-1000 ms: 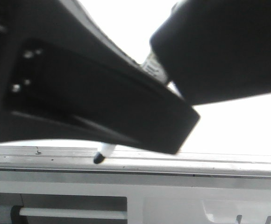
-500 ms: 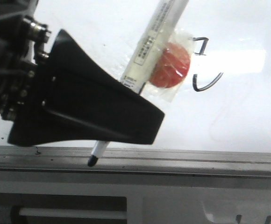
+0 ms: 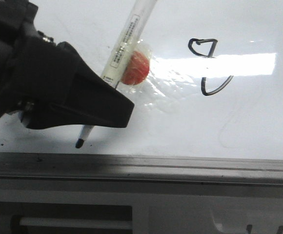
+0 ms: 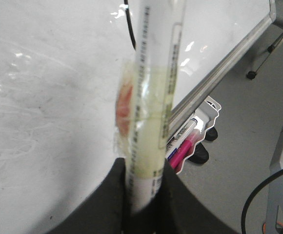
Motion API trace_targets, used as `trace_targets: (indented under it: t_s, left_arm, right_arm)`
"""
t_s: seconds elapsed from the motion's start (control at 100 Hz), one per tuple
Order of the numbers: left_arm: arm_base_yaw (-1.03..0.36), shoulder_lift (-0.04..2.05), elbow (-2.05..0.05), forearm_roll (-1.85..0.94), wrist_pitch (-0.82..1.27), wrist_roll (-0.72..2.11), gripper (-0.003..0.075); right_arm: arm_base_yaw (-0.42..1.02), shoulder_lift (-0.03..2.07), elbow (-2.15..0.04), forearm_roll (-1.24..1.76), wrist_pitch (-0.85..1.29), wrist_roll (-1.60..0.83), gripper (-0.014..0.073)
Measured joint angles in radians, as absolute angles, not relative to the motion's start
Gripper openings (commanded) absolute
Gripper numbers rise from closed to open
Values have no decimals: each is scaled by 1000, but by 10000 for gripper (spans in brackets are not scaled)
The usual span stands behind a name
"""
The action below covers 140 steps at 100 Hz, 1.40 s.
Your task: Write number 8 on whiteboard
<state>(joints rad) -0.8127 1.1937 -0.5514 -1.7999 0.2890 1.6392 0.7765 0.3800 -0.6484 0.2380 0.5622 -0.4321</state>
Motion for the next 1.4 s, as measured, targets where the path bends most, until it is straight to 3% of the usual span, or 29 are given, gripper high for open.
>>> trace_targets:
  t_s: [1.4]
  left_arm:
    - [-797, 1359, -725, -1822, 97, 1575, -20]
  right_arm:
    - [776, 379, -614, 190, 499, -394, -53]
